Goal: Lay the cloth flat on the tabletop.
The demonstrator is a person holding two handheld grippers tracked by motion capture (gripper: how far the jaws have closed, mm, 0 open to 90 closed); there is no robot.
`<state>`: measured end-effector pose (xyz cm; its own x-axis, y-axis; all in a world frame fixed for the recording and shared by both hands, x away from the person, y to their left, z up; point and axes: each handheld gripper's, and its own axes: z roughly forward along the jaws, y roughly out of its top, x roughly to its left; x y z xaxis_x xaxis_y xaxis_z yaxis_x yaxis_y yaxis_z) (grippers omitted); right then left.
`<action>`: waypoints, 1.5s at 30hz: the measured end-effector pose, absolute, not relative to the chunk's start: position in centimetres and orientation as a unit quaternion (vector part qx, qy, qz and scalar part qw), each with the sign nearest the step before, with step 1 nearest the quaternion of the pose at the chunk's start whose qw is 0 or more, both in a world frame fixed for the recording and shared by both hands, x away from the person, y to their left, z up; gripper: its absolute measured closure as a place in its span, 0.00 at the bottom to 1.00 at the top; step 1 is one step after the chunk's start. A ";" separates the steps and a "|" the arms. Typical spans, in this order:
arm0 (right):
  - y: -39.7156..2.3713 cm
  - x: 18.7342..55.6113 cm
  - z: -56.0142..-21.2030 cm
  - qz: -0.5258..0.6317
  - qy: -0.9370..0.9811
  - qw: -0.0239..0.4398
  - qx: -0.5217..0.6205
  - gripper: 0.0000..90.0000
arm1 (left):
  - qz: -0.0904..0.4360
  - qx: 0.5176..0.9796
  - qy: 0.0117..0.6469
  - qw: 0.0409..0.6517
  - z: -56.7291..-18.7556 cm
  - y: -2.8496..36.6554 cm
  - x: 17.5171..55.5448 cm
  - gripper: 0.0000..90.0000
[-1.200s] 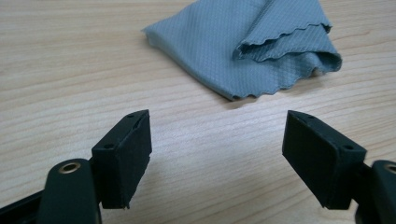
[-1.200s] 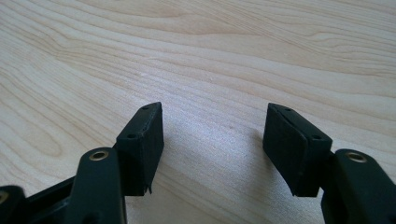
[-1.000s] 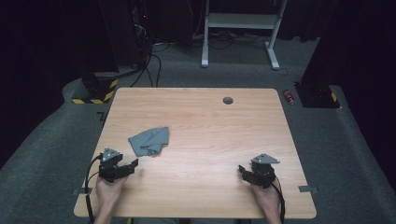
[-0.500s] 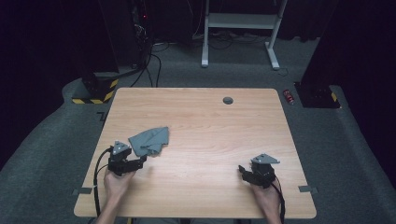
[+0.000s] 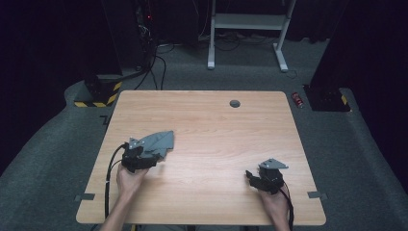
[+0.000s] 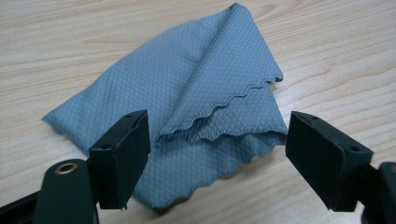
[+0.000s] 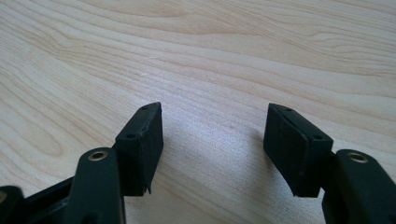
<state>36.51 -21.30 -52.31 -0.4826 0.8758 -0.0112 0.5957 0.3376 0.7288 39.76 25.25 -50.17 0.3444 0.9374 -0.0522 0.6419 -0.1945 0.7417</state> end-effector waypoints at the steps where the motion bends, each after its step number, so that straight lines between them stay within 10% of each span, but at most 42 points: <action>1: -21.3 36.5 -52.3 0.339 0.791 0.206 0.465 0.42 | 0.215 0.743 0.531 0.345 -50.2 25.1 39.9 0.25; 20: -21.3 36.5 -52.3 0.339 0.791 0.206 0.465 0.42 | 0.216 0.751 0.549 0.298 -51.7 24.0 42.4 0.34; 33: -21.3 36.5 -52.3 0.339 0.791 0.206 0.465 0.42 | 0.214 0.749 0.543 0.314 -51.6 24.6 42.4 0.90; 45: -21.3 36.5 -52.3 0.339 0.791 0.206 0.465 0.42 | 0.201 0.740 0.541 0.345 -50.8 24.8 42.1 0.94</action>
